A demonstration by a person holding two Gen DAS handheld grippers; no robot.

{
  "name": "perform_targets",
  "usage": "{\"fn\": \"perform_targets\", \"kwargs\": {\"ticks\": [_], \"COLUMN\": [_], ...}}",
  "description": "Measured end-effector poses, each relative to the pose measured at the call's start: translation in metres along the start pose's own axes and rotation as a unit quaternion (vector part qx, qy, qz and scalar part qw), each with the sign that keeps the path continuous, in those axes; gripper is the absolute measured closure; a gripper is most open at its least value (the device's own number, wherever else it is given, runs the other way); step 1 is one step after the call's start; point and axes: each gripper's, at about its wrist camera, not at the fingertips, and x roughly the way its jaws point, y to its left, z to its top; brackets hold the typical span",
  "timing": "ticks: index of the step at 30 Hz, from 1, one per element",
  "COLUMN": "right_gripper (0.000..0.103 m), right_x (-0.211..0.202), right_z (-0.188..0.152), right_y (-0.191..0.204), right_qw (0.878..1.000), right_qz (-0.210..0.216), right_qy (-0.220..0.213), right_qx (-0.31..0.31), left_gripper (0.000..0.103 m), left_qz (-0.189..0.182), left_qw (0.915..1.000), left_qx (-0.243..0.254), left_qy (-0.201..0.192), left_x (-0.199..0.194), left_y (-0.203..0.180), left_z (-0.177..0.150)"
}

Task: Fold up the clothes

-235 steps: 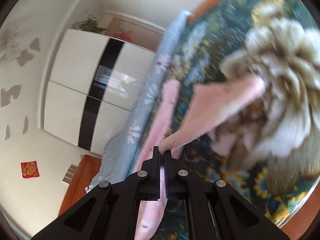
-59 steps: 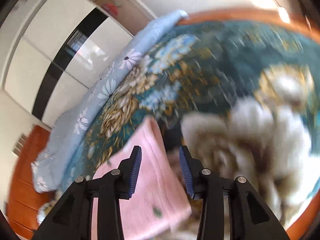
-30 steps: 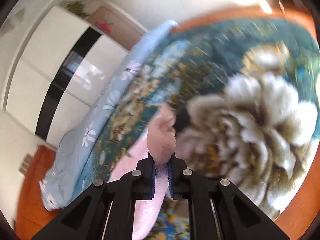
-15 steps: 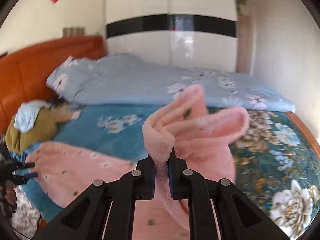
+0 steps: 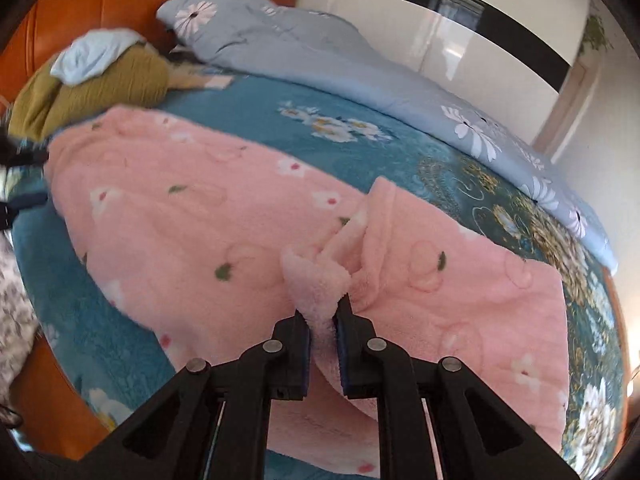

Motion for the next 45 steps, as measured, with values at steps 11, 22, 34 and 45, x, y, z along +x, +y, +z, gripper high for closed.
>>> {"fn": "perform_targets", "kwargs": {"ticks": [11,22,34,45], "right_gripper": [0.05,0.044,0.044,0.044], "right_x": [-0.021,-0.046,-0.061,-0.07], "right_z": [-0.019,-0.066,-0.131,-0.179], "right_y": [-0.05,-0.111,-0.166,-0.202], "right_qw": [0.987,0.953,0.913,0.886], "right_qz": [0.086,0.113,0.094,0.07], "right_qy": [-0.028,-0.066,-0.101,-0.104], "right_qx": [0.13,0.273,0.383,0.447], "left_gripper": [0.036,0.064,0.075,0.075], "left_qz": [0.002,0.036,-0.012,-0.114], "left_qw": [0.9997,0.996,0.9585,0.8884], "left_qx": [-0.007,-0.004,0.264,0.441], "left_qy": [-0.024,-0.081,-0.107,0.054], "left_x": [0.013,0.028,0.042,0.161], "left_y": [0.006,-0.003,-0.216,-0.357], "left_z": [0.012,0.034,-0.042,-0.207]}}
